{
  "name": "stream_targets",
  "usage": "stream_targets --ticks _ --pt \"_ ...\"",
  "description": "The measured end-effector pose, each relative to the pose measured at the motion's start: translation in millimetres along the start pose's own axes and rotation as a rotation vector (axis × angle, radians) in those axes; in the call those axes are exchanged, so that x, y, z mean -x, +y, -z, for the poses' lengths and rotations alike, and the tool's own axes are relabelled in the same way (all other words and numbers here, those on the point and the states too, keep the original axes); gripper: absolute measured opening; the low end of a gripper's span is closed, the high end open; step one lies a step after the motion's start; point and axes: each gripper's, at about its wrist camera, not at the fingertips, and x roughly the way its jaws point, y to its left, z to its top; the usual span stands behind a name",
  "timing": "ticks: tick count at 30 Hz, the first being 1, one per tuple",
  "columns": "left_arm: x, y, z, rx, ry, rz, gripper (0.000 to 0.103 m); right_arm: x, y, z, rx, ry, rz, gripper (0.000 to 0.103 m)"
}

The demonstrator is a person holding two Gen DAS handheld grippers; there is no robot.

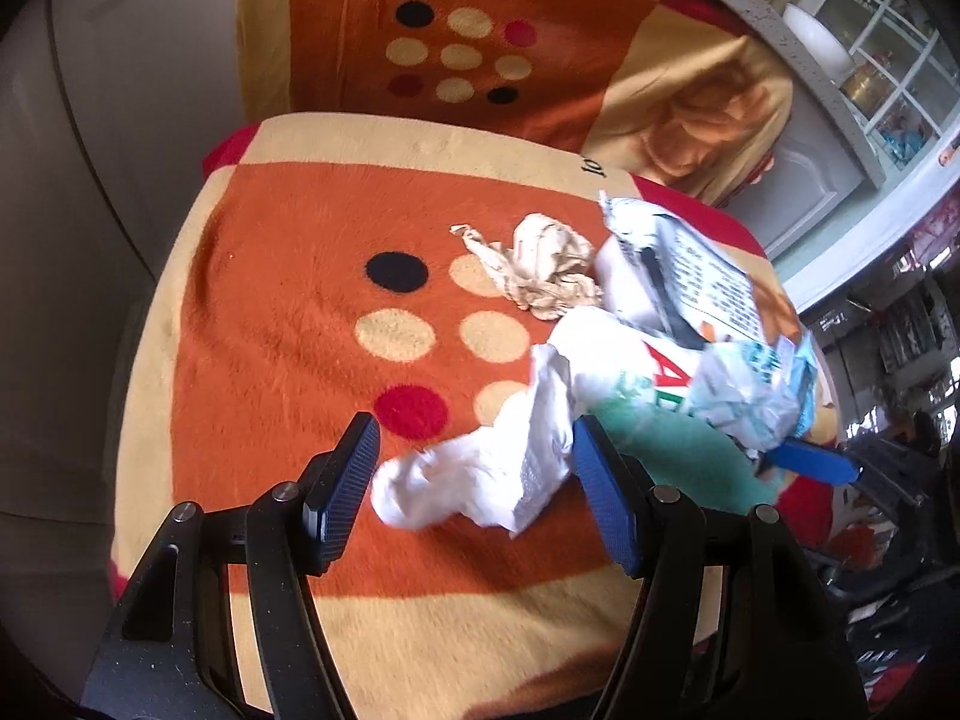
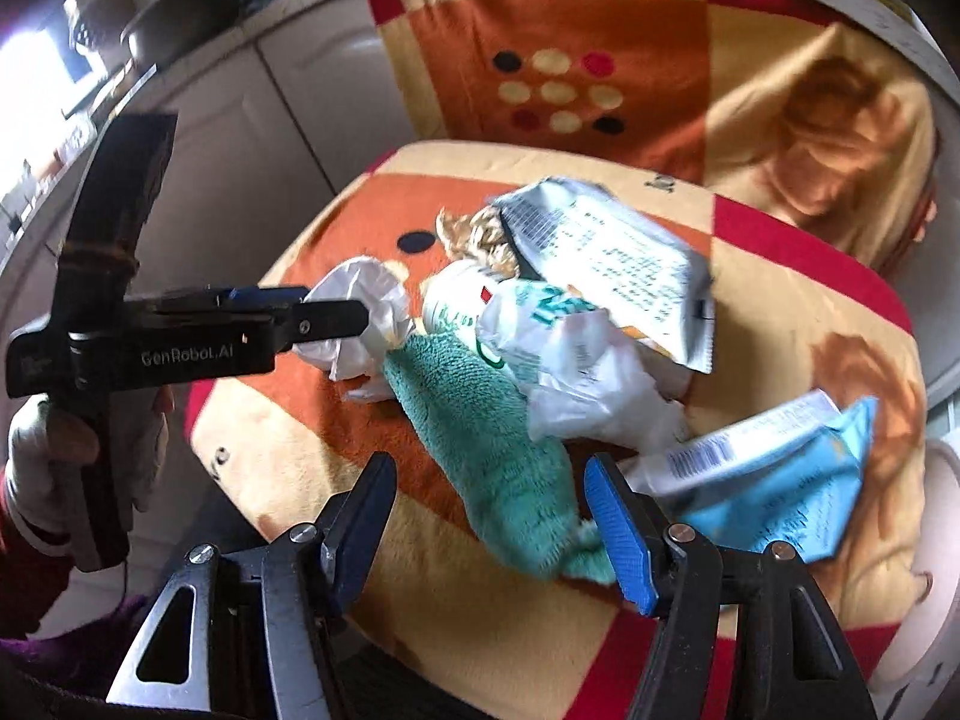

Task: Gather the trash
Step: 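Grasp the crumpled white tissue with left tool while right tool grasps teal towel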

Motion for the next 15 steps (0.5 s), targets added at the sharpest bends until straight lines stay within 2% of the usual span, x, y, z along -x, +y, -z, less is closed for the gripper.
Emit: stream_targets --ticks 2,5,7,11,12,14,15 --pt "-6.9 7.0 -1.4 0.021 0.011 -0.002 0.065 -11.1 2.6 -2.9 0.009 0.022 -0.006 0.064" --pt "-12.7 14.2 -2.6 0.046 0.013 0.012 0.065 -22.4 0.7 -4.7 0.019 0.040 0.037 0.064" --pt "-15.6 15.3 -3.3 0.056 0.014 0.021 0.065 -28.7 -1.3 -5.5 0.012 0.054 0.026 0.064" --pt "-27.2 15.1 -1.2 0.064 0.046 0.061 0.063 -35.3 -1.6 -4.6 0.003 0.048 0.026 0.045" --pt "-28.5 15.0 0.3 0.064 0.049 0.068 0.059 -33.2 0.7 -3.2 0.004 0.046 0.022 0.043" --pt "-26.7 13.3 1.8 0.056 0.042 0.100 0.034 -28.5 0.4 -1.4 0.000 0.038 0.018 0.038" --pt "-22.7 12.2 2.1 0.049 0.036 0.114 0.028 -25.2 -0.2 -0.3 -0.004 0.034 0.010 0.038"
